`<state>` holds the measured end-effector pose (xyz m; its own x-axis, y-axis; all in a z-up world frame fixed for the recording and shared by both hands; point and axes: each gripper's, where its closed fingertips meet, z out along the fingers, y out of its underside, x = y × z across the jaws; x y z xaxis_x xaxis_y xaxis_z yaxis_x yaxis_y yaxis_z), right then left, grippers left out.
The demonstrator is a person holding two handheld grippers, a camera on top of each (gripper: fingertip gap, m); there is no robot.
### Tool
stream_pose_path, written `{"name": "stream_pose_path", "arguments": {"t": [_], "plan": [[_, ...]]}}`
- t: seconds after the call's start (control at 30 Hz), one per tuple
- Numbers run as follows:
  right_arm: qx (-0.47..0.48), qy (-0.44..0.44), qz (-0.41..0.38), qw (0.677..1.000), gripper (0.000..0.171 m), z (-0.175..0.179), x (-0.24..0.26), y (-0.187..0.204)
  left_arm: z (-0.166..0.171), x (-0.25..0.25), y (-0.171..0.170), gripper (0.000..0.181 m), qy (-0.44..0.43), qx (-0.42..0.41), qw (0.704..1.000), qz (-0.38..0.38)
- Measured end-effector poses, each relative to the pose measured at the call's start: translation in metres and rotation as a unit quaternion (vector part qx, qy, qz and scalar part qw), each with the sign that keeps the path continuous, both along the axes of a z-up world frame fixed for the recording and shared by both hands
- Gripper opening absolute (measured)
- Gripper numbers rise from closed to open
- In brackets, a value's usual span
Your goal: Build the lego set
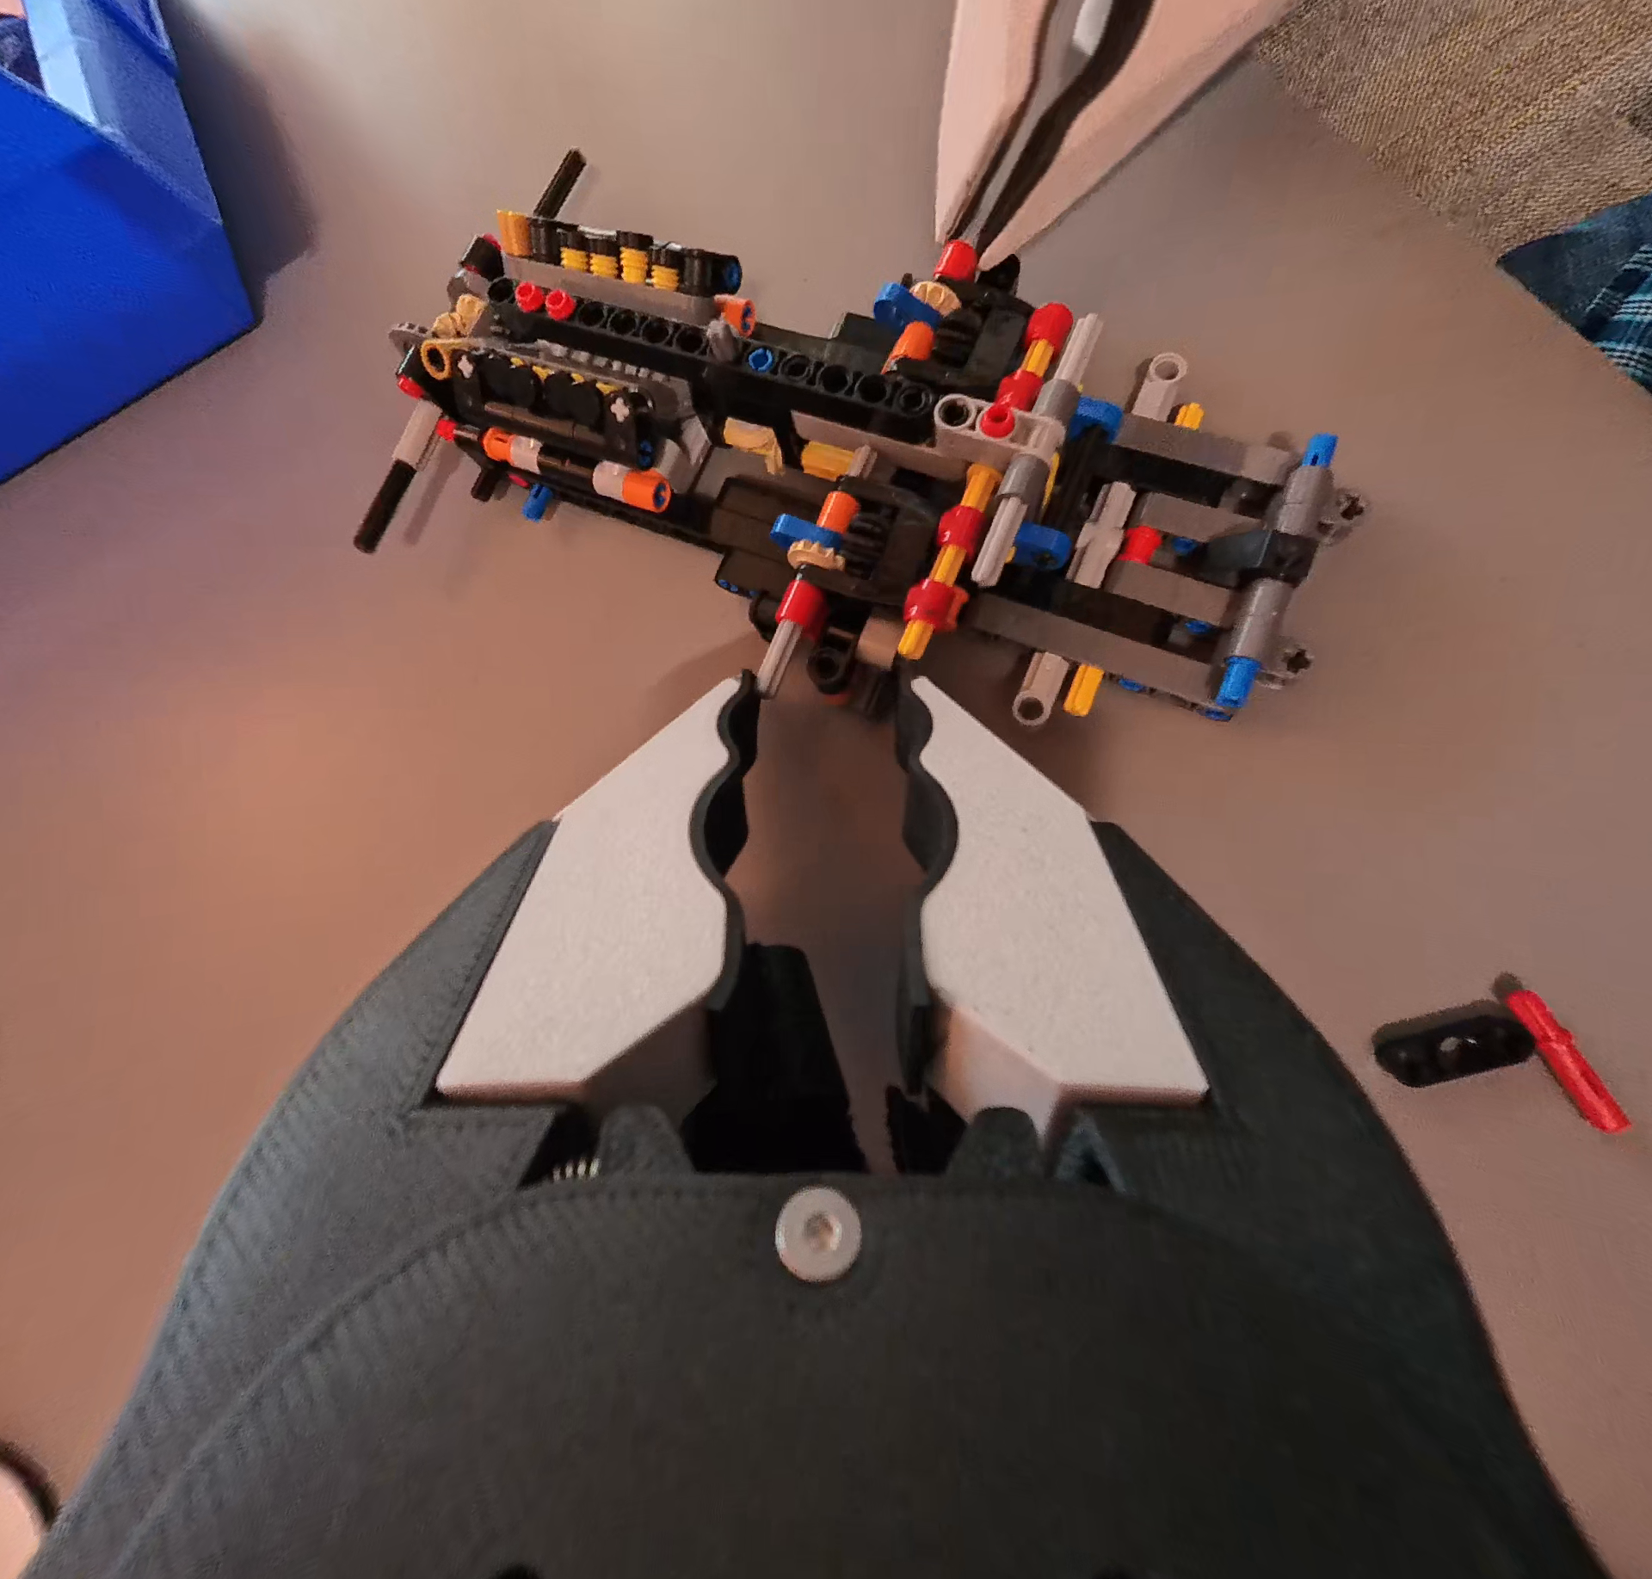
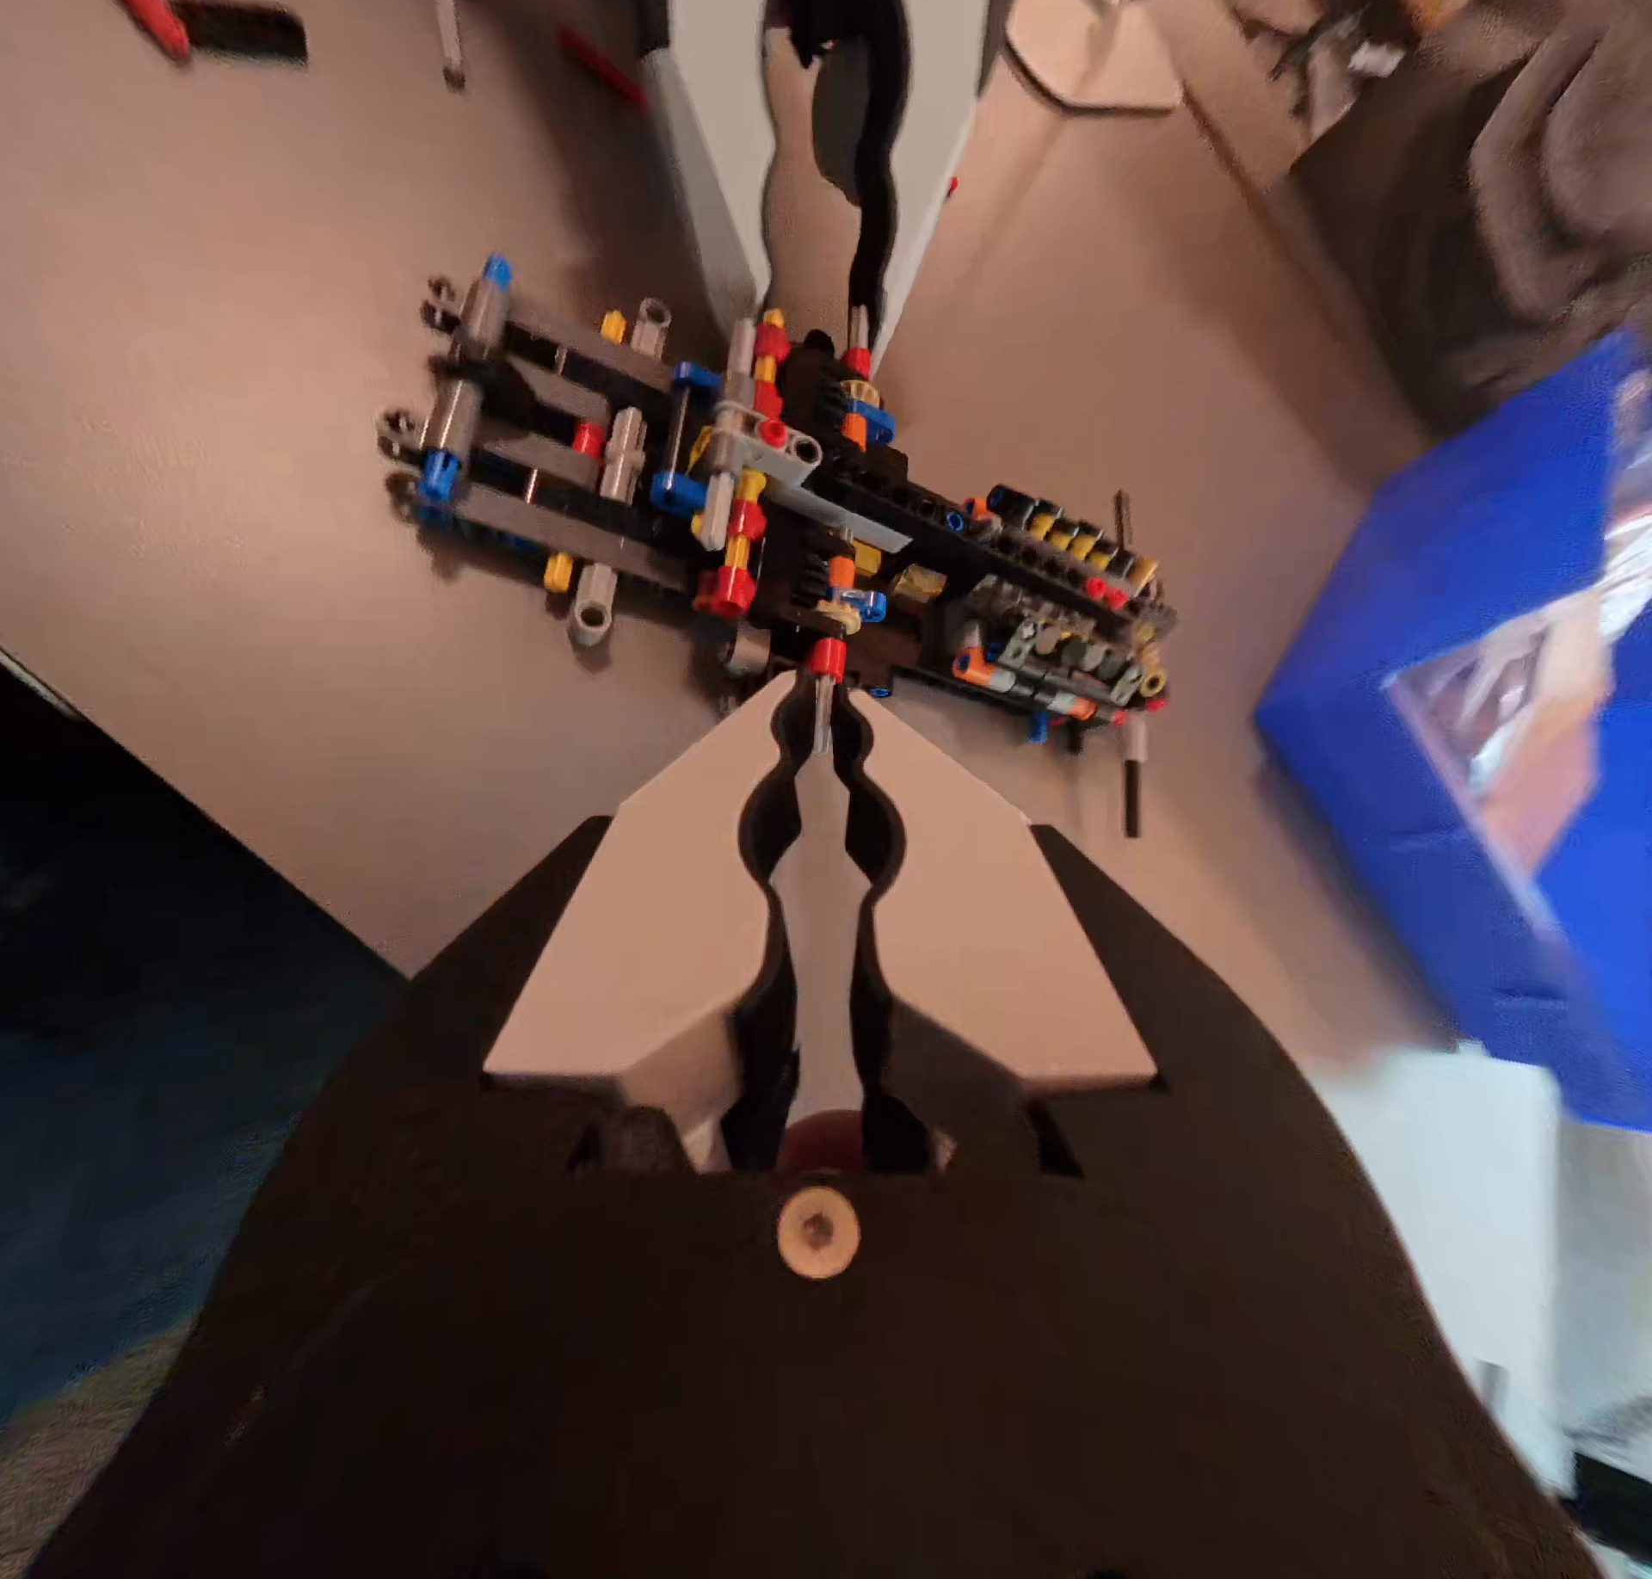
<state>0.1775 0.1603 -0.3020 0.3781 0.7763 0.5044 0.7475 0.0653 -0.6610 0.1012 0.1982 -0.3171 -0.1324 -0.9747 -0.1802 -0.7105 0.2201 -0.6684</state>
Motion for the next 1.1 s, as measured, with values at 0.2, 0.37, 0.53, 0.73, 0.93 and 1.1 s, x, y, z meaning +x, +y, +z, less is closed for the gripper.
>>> {"name": "stream_pose_path", "arguments": {"t": [0.2, 0.37, 0.53, 0.73, 0.93, 1.1], "plan": [[-0.002, 0.015, -0.023, 1.0, 0.005, 0.005, 0.006, 0.003, 0.002, -0.003, 0.003, 0.029, 0.002, 0.006, 1.0, 0.002], [0.01, -0.009, -0.005, 1.0, 0.002, 0.0, 0.008, 0.0, 0.001, -0.003, 0.002, 0.029, 0.002, 0.006, 1.0, -0.001], [-0.039, 0.016, -0.017, 0.999, 0.002, -0.001, 0.006, 0.0, 0.001, -0.001, -0.002, 0.031, 0.003, 0.005, 1.0, -0.007], [-0.238, 0.178, -0.066, 0.952, 0.001, -0.001, 0.002, -0.001, 0.001, -0.002, -0.006, 0.043, 0.005, -0.008, 1.0, -0.013], [-0.389, 0.29, -0.088, 0.87, 0.001, 0.0, -0.011, -0.008, 0.005, -0.009, -0.003, 0.052, 0.01, -0.006, 1.0, -0.012], [-0.326, 0.263, -0.076, 0.905, 0.027, 0.002, -0.015, -0.007, 0.02, -0.014, -0.004, 0.057, 0.004, -0.009, 1.0, -0.013]]}}
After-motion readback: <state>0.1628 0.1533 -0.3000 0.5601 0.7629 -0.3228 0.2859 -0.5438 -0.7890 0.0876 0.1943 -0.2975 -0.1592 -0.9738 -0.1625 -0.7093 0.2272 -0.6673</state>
